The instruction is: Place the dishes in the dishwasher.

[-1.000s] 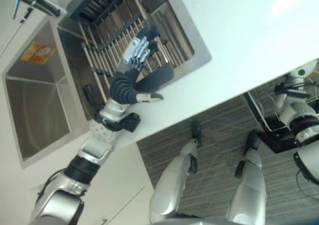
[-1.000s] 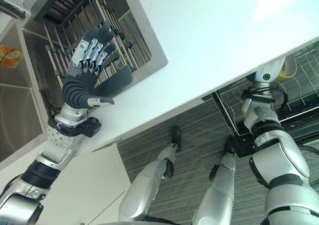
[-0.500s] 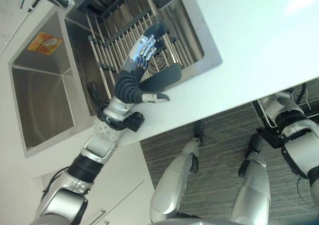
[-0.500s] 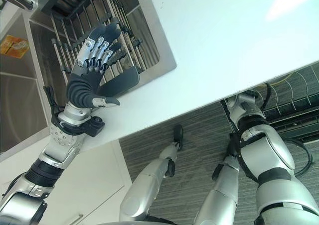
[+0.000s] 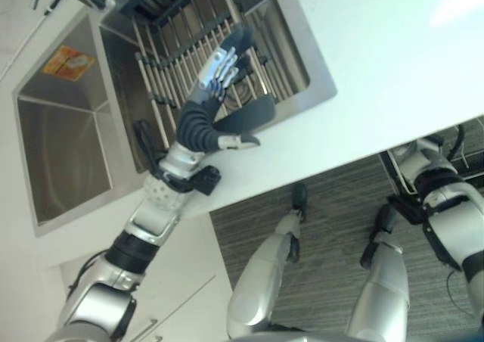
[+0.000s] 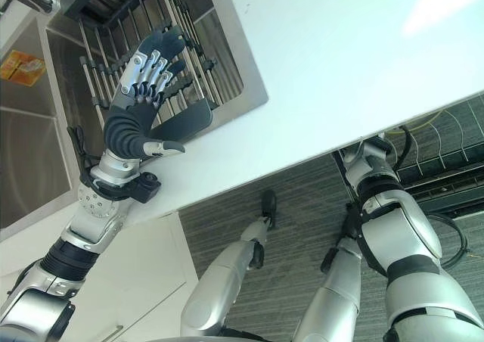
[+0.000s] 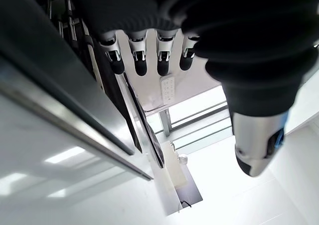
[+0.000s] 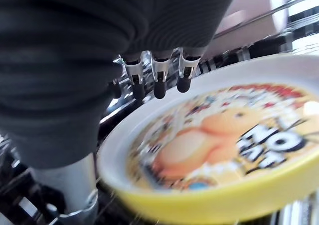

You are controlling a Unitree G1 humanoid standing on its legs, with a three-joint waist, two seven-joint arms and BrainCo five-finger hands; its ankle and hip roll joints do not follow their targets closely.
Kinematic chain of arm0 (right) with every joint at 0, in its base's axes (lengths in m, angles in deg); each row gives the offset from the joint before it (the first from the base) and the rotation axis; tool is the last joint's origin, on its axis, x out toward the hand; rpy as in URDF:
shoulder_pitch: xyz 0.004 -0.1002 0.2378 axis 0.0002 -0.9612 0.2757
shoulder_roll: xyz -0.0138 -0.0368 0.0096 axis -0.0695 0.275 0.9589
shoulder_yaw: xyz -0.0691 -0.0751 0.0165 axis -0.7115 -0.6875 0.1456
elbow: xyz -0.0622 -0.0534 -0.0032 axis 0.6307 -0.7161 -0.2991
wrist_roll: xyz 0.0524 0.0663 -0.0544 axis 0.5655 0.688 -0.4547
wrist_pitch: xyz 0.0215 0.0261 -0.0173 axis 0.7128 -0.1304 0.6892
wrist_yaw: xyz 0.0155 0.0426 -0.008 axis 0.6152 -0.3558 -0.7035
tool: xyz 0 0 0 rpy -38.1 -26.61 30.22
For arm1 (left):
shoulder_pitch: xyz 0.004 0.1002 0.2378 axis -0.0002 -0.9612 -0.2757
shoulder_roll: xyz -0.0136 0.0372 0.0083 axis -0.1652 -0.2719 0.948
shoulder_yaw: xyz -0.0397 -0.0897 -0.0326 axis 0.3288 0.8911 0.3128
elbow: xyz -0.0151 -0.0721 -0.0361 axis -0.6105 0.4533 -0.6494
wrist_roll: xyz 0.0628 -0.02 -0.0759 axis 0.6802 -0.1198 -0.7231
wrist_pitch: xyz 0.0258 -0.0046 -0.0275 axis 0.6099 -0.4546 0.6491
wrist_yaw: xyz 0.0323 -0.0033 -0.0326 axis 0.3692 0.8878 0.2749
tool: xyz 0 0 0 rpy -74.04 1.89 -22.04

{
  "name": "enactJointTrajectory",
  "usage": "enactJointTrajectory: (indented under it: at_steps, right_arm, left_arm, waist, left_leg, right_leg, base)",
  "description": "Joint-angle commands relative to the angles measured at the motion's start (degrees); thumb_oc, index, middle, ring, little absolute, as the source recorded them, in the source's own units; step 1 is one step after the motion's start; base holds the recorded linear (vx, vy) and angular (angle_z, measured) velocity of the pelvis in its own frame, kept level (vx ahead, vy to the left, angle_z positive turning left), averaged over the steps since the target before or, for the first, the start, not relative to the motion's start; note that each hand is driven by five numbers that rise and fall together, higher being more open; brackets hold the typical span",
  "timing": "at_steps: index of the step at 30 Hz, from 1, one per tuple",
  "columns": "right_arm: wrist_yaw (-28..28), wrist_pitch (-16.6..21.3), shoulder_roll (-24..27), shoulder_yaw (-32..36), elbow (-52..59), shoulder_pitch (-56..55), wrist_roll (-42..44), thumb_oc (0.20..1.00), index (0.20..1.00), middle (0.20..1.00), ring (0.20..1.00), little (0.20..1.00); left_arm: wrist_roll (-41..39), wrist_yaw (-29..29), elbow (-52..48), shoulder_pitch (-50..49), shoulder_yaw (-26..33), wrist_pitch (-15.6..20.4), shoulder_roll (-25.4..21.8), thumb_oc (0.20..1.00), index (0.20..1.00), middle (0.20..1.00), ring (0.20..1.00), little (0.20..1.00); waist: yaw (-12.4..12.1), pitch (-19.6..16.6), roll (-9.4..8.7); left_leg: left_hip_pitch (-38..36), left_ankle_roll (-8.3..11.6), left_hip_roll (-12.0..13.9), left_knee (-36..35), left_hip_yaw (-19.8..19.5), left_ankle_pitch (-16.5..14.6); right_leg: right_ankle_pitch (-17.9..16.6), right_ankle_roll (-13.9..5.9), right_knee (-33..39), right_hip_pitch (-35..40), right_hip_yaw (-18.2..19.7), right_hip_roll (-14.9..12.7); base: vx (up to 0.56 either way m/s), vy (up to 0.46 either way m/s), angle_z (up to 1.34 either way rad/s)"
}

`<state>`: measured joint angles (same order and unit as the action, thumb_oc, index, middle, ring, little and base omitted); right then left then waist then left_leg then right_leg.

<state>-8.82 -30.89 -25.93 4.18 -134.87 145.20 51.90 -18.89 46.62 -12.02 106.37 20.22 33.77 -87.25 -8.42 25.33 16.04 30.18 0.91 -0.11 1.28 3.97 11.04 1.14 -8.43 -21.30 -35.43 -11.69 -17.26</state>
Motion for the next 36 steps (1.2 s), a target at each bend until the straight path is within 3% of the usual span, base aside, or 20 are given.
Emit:
enactJointTrajectory:
  at_steps: [1, 4, 6, 7, 9, 12, 14, 18, 29, 34, 36]
  right_arm:
    - [6.59, 4.32, -0.47, 3.59, 4.03, 1.08, 9.76, 1.000, 1.000, 1.000, 1.000, 1.000]
    - [8.98, 13.49, -3.13, 10.79, 6.42, -2.95, 17.96, 1.000, 1.000, 1.000, 1.000, 1.000]
    - [5.41, 17.89, -5.19, 15.14, 12.34, -7.88, 22.29, 1.000, 1.000, 1.000, 1.000, 1.000]
    - [5.09, 18.22, -5.35, 15.42, 13.01, -8.45, 23.01, 1.000, 1.000, 1.000, 1.000, 1.000]
    - [-0.68, 21.23, -7.29, 17.29, 20.76, -13.89, 29.65, 1.000, 1.000, 1.000, 1.000, 1.000]
    - [-7.02, 21.04, -10.58, 17.23, 35.54, -24.71, 31.73, 1.000, 1.000, 1.000, 1.000, 1.000]
    - [-6.90, 22.17, -13.13, 15.62, 45.16, -33.57, 30.35, 1.000, 1.000, 1.000, 1.000, 1.000]
    - [-8.97, 23.40, -14.10, 15.06, 49.95, -38.82, 29.65, 1.000, 1.000, 1.000, 1.000, 1.000]
    - [-10.23, 21.49, -14.49, 13.68, 55.00, -43.96, 30.39, 1.000, 1.000, 1.000, 1.000, 1.000]
    - [-14.71, 22.91, -14.64, 13.66, 57.65, -47.27, 32.82, 1.000, 1.000, 1.000, 1.000, 1.000]
    - [-19.97, 23.69, -14.66, 14.08, 60.93, -49.51, 37.69, 1.000, 1.000, 1.000, 1.000, 1.000]
  left_arm:
    - [1.79, 0.97, 6.33, 1.86, -5.05, -1.10, 7.48, 1.000, 1.000, 1.000, 1.000, 1.000]
    - [2.01, 2.18, 5.34, 0.49, -4.67, -1.78, 8.21, 1.000, 1.000, 1.000, 1.000, 1.000]
    - [2.64, 3.24, 3.84, -1.13, -3.74, -2.80, 8.58, 1.000, 1.000, 1.000, 1.000, 1.000]
    - [2.77, 3.35, 3.68, -1.36, -3.72, -2.88, 8.58, 1.000, 1.000, 1.000, 1.000, 1.000]
    - [3.91, 4.45, 2.22, -3.34, -2.80, -3.60, 8.79, 1.000, 1.000, 1.000, 1.000, 1.000]
    - [4.99, 5.24, 0.52, -7.23, -0.44, -3.57, 8.54, 1.000, 1.000, 1.000, 1.000, 1.000]
    - [5.59, 5.46, -0.61, -10.60, 1.59, -3.11, 8.09, 1.000, 1.000, 1.000, 1.000, 1.000]
    - [5.87, 5.65, -0.80, -13.40, 2.87, -2.36, 7.95, 1.000, 1.000, 1.000, 1.000, 1.000]
    - [4.34, 4.75, -1.87, -17.75, 4.71, -3.00, 6.90, 1.000, 1.000, 1.000, 1.000, 1.000]
    - [2.91, 2.99, -2.48, -20.30, 5.97, -3.68, 6.37, 1.000, 1.000, 1.000, 1.000, 1.000]
    - [2.11, 1.85, -2.85, -22.27, 6.99, -4.63, 5.96, 1.000, 1.000, 1.000, 1.000, 1.000]
  waist:
    - [0.80, 4.47, -1.96]
    - [1.75, 4.47, -1.90]
    - [2.81, 4.47, -2.32]
    - [2.86, 4.47, -2.39]
    - [3.91, 4.47, -3.10]
    - [5.87, 4.47, -4.57]
    - [7.55, 4.47, -5.78]
    - [8.78, 4.47, -6.51]
    - [10.20, 4.47, -7.85]
    - [10.89, 4.47, -8.67]
    - [11.60, 4.46, -9.72]
  left_leg:
    - [0.31, 0.44, 0.65, 4.99, 1.17, -5.01]
    - [-1.07, 0.35, 0.72, 4.54, 1.77, -5.44]
    - [-1.68, 0.27, 0.86, 4.46, 2.25, -5.68]
    - [-1.82, 0.26, 0.86, 4.43, 2.30, -5.70]
    - [-2.40, 0.16, 1.06, 4.43, 2.70, -5.96]
    - [-3.11, 0.12, 1.52, 4.55, 3.68, -6.27]
    - [-3.90, 0.13, 2.20, 4.51, 4.93, -6.31]
    - [-5.78, 0.26, 2.67, 4.15, 5.95, -6.22]
    - [-12.31, 0.52, 3.78, 4.23, 6.99, -6.87]
    - [-17.01, 0.49, 4.26, 3.72, 6.98, -7.37]
    - [-20.79, 0.61, 4.74, 3.78, 7.12, -7.93]
  right_leg:
    - [-6.71, -0.82, 4.29, -0.63, -0.62, -0.24]
    - [-6.25, -0.64, 4.54, 0.27, 0.01, 0.13]
    - [-5.98, -0.56, 4.55, 0.57, 0.60, 0.48]
    - [-5.95, -0.57, 4.53, 0.66, 0.67, 0.49]
    - [-5.77, -0.48, 4.46, 0.90, 1.25, 0.86]
    - [-5.64, -0.41, 4.56, 1.25, 2.21, 1.45]
    - [-5.72, -0.48, 4.57, 1.57, 2.93, 1.86]
    - [-5.74, -0.55, 5.05, 3.22, 3.25, 2.16]
    - [-4.54, -0.10, 5.29, 9.89, 3.13, 2.59]
    - [-3.68, 0.28, 5.74, 14.66, 2.89, 2.98]
    - [-2.97, 0.65, 6.07, 18.71, 2.43, 3.24]
  base:
    - [0.03, 0.072, -0.01]
    - [0.05, 0.098, -0.03]
    - [0.04, 0.074, -0.05]
    - [0.03, 0.044, -0.14]
    - [0.05, 0.048, -0.17]
    - [0.05, 0.044, -0.12]
    - [0.02, 0.018, -0.21]
    - [0.00, 0.011, -0.15]
    - [0.01, -0.025, -0.07]
    - [0.01, -0.045, -0.06]
    - [0.01, -0.077, -0.07]
